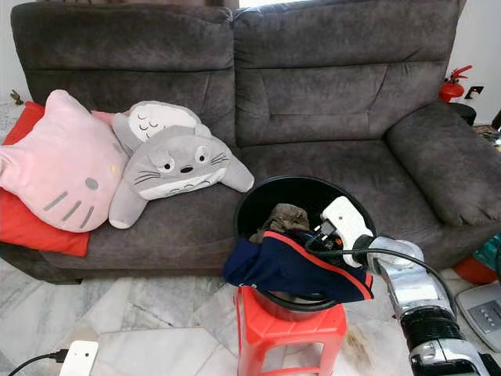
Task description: Hang hanger
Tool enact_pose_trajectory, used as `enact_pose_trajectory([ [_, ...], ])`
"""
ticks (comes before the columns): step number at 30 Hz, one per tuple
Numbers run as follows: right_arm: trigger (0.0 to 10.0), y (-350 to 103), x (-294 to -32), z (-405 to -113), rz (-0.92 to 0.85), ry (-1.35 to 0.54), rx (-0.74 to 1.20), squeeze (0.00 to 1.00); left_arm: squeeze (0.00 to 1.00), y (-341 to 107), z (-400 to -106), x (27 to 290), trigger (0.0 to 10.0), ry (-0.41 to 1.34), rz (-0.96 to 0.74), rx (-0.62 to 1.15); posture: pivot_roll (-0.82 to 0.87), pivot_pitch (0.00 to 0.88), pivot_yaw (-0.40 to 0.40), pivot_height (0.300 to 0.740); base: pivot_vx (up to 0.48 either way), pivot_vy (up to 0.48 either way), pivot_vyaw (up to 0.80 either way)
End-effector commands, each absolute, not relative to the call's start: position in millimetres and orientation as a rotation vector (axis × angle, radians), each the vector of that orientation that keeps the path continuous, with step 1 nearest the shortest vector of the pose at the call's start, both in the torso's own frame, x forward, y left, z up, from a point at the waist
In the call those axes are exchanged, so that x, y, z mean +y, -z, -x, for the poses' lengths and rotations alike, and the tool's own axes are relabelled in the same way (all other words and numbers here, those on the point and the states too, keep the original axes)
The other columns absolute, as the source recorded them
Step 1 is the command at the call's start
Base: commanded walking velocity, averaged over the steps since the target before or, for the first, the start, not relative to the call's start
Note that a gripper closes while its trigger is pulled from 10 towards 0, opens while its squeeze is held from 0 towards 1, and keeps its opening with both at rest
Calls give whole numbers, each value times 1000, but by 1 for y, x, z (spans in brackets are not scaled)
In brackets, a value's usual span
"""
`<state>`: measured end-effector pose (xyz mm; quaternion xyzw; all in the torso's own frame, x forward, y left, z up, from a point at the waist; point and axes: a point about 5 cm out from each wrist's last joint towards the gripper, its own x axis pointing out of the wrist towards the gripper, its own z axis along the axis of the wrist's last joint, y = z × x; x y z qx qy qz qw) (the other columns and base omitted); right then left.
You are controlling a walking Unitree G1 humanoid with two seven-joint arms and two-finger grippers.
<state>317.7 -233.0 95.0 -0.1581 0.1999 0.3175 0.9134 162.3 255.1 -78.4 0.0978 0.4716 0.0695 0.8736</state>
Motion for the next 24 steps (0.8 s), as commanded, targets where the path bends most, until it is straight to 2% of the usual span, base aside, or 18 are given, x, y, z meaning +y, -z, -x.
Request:
enact_pose_trajectory([
  [1,10000,-99,-229,-321,334,-671,402,0,0,80,-159,256,10000,-146,-206,1008,-185,21,37,740,0,0,0],
  [12,10000,-132,-202,-314,226,-857,189,0,0,80,-159,257,10000,-141,-210,1011,-187,20,39,740,0,0,0],
  [18,10000,-138,-191,-306,216,-931,156,0,0,80,-159,256,10000,-138,-210,1014,-187,22,38,740,0,0,0],
  [21,10000,-138,-192,-306,228,-907,152,0,0,80,-159,256,10000,-139,-209,1014,-187,22,38,740,0,0,0],
  [24,10000,-137,-205,-314,253,-778,164,0,0,80,-159,256,10000,-139,-210,1014,-190,25,39,740,0,0,0],
])
